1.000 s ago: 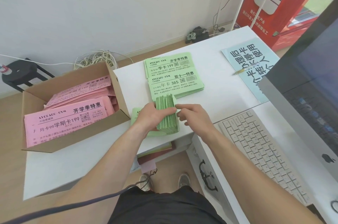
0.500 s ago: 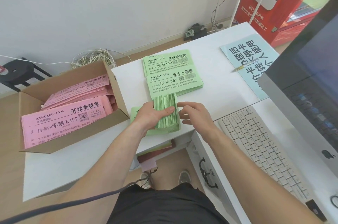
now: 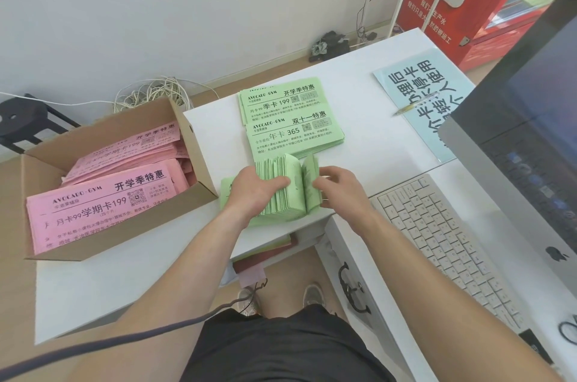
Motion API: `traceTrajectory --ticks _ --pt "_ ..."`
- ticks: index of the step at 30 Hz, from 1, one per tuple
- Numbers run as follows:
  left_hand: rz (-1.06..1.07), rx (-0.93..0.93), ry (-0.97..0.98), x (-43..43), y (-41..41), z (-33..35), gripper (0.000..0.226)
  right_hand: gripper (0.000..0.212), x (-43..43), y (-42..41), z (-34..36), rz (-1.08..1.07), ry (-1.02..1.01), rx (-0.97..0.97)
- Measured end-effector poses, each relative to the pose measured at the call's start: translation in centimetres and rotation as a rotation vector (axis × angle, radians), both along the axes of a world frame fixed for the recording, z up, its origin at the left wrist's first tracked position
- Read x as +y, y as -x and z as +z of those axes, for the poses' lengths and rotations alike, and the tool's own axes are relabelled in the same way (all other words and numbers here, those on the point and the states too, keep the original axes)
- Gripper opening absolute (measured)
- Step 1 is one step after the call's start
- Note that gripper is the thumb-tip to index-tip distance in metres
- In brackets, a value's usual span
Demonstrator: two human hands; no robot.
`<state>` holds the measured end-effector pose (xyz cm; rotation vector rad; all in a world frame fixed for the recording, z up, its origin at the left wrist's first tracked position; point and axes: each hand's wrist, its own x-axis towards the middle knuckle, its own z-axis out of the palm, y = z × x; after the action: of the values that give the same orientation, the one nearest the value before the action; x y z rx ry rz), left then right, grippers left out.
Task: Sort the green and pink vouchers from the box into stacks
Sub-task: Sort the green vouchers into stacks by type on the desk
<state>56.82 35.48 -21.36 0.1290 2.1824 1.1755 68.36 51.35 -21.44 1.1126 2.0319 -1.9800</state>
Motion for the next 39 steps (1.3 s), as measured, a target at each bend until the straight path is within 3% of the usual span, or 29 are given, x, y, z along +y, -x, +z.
traceTrajectory --ticks 5,10,17,24,34,39 --pt "-0.017 -0.008 -0.022 -0.2 0.3 -0.2 0.029 0.03 2.3 -0.7 -1.3 -0.065 -0.132 -0.116" --pt "-0.001 -0.04 -0.033 -0.5 0.6 0.1 0.025 0.036 3.1 -1.2 -1.8 -0.071 -0.062 -0.153" --pt "0.0 -0.08 -0.059 -0.8 0.6 0.3 0.022 0.02 3.6 -1.5 -1.2 -0.165 0.193 -0.063" --pt "0.028 -0.07 -0.048 -0.6 0.4 0.6 0.022 0.022 2.2 -0.6 -0.8 -0.053 0.2 0.041" --pt "0.067 -0.054 -0.023 -0.7 0.3 0.6 0.065 0.023 0.2 0.9 -0.6 -0.06 0.135 0.009" --pt "0.068 -0.066 -0.042 -0.7 0.2 1.1 0.055 0.019 0.3 0.6 -0.7 -0.182 0.215 0.027"
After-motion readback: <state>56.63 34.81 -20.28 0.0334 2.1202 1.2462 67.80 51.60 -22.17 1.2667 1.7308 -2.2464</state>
